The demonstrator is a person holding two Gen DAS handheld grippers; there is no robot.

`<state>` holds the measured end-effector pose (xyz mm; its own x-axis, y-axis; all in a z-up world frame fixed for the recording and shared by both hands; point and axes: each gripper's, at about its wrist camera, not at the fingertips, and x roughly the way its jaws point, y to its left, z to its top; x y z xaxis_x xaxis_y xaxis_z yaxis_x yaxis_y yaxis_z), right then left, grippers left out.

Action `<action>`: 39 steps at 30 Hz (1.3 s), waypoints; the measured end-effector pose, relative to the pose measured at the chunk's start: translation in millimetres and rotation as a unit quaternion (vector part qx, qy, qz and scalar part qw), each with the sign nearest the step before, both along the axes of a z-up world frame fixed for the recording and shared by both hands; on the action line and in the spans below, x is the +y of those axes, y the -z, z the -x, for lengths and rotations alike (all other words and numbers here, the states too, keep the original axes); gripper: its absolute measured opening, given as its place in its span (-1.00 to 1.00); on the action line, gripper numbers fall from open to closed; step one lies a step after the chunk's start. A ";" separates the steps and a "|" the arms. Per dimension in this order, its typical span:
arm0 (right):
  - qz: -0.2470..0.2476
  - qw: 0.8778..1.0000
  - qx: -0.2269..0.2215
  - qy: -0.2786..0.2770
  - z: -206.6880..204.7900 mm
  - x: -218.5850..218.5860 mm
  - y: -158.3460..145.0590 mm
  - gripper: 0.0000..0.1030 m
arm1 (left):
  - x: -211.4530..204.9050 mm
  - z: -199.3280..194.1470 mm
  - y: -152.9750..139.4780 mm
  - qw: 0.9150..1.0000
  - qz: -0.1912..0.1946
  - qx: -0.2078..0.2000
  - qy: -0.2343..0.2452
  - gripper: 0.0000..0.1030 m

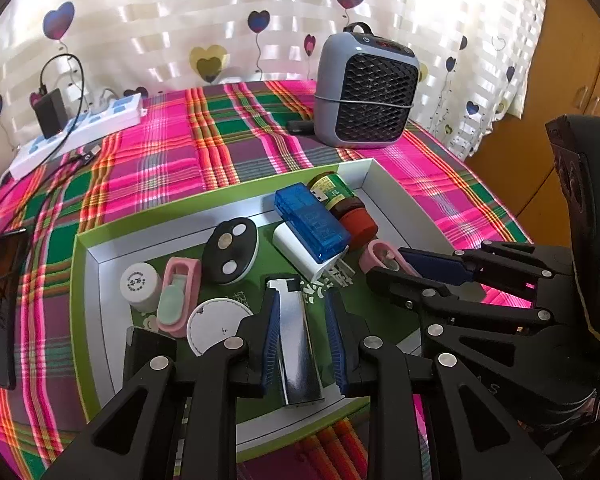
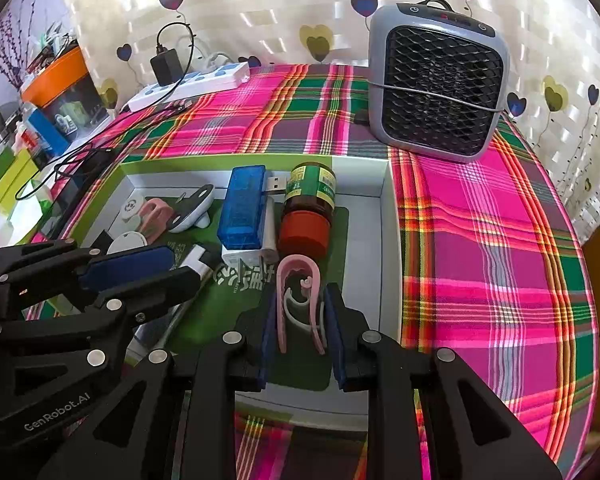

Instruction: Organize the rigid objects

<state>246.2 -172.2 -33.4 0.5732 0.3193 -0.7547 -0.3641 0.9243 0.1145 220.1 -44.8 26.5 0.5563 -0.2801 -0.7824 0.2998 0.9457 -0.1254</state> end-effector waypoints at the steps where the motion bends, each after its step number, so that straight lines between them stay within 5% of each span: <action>1: 0.000 1.000 0.000 0.000 -0.1 0.1 0.0 -0.52 | 0.1 -0.1 -0.1 1.000 0.000 0.000 -0.001 -0.57; 18: -0.013 1.000 0.001 0.002 8.6 -1.5 -0.6 -0.52 | 3.6 13.7 -6.1 1.000 -0.011 -0.012 -0.019 -0.56; 34: -0.018 0.998 -0.055 0.022 64.9 -8.2 -18.5 -0.52 | 15.3 80.9 -25.6 0.996 -0.019 -0.044 -0.072 -0.52; 39: -0.004 0.998 -0.061 0.028 84.9 -5.4 -17.0 -0.30 | 19.7 99.7 -17.1 0.995 -0.035 -0.037 -0.087 -0.47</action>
